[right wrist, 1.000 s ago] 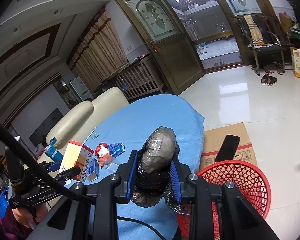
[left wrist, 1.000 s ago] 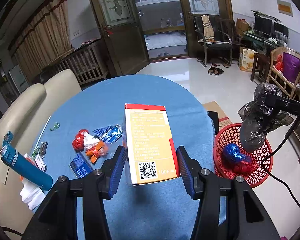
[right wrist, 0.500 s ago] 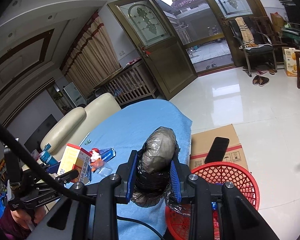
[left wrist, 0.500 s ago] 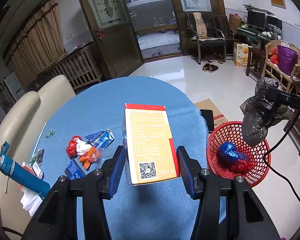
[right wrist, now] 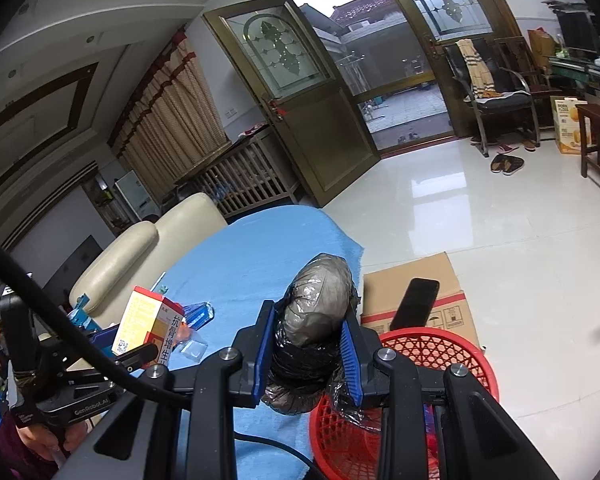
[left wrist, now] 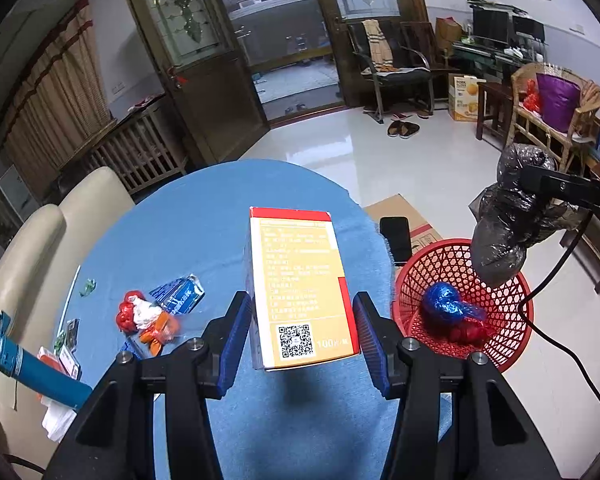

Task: Collect trash
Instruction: 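Carry the black bag and the red-white box over the red wastebasket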

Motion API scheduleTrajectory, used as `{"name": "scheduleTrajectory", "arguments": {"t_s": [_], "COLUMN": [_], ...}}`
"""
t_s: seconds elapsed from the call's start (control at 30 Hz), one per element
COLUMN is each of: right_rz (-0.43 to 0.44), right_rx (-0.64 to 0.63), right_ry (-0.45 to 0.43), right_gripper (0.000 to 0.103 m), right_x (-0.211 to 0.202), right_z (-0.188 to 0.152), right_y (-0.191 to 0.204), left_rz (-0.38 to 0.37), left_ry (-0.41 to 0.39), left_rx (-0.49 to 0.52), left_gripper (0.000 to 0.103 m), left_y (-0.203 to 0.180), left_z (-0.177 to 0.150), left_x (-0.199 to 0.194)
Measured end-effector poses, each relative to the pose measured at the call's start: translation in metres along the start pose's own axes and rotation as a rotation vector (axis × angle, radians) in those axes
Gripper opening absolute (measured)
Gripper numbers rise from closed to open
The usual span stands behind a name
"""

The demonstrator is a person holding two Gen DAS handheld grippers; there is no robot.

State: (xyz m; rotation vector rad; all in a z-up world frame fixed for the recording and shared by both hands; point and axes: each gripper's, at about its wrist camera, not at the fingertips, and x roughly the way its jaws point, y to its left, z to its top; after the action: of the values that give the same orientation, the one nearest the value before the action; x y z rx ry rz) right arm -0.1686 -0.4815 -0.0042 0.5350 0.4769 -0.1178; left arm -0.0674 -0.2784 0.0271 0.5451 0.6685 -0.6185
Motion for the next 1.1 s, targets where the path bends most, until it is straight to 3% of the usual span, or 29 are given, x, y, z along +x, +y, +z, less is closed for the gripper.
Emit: {"name": "scheduleTrajectory", "arguments": {"t_s": [0.87,1.1], "right_rz": [-0.054,-0.117], "right_rx": [0.081,0.092], "right_ry": [-0.013,-0.011], "right_gripper": [0.033,0.033], "right_x": [-0.005,-0.006], "right_z": [-0.003,-0.005], "right_y": [-0.044,-0.059], "left_rz": [-0.072,-0.178], "left_ry": [0.047,0.064], "left_rx": [0.108,0.080], "left_gripper": [0.054,0.054], "left_y": [-0.054,-0.061], "left_z": [0.018,0.022], "left_x": [0.027,0.037]}}
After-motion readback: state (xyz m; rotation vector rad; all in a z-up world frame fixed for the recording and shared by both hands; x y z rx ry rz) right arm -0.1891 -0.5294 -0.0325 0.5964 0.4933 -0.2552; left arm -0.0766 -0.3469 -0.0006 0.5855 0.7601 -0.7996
